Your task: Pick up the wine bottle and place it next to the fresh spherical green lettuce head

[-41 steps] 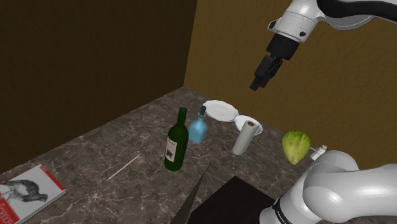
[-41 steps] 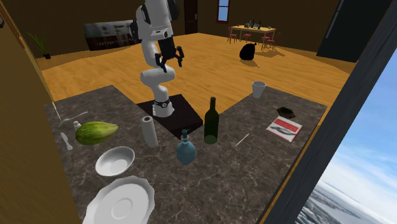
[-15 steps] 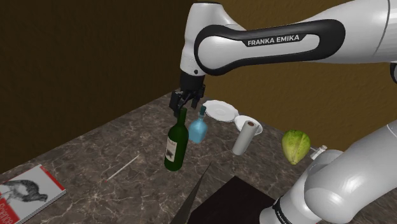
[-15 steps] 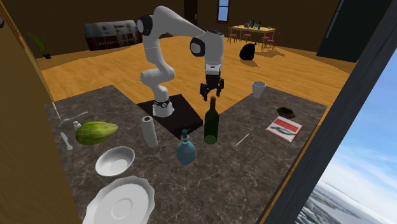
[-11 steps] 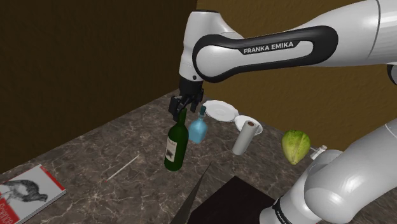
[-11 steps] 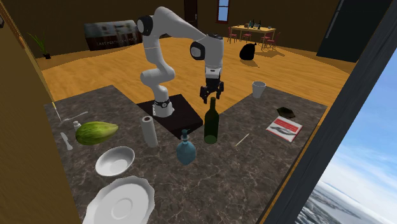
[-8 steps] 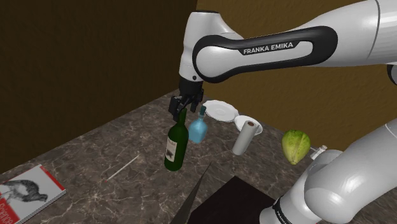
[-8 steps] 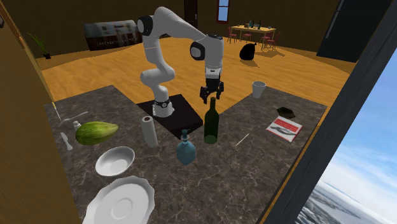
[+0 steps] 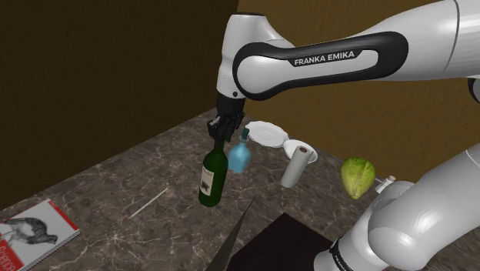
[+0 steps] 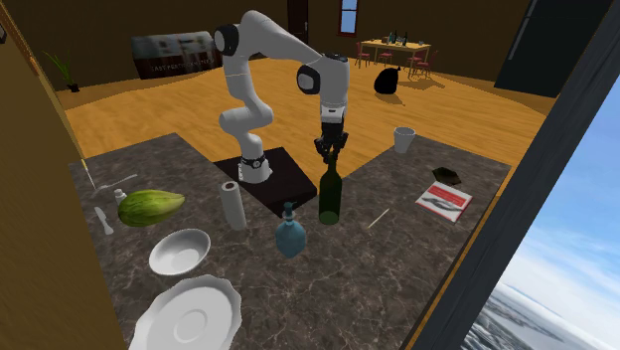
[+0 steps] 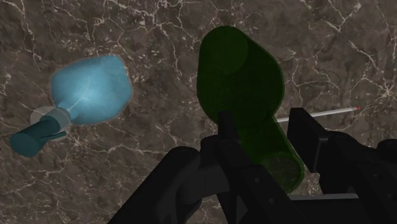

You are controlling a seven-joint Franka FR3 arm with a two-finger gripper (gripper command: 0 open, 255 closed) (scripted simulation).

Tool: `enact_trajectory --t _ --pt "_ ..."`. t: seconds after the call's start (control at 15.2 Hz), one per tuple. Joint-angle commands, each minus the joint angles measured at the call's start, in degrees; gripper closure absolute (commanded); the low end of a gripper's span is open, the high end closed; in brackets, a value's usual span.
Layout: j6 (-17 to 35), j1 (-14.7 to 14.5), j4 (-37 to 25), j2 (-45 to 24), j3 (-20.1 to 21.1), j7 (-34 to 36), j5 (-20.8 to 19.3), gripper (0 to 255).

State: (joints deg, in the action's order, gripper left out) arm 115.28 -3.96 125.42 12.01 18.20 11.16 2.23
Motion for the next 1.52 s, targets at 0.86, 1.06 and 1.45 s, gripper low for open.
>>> enact_trajectory --t 0.86,1.06,1.45 --pt "-7.0 0.1 -5.7 1.3 -0.4 -0.4 0.2 255" --pt "-9.3 0.1 -7.8 1.5 -0.5 -0.5 0.2 255" --pt "-13.9 0.2 -12.4 1.5 -0.7 -0.5 0.2 255"
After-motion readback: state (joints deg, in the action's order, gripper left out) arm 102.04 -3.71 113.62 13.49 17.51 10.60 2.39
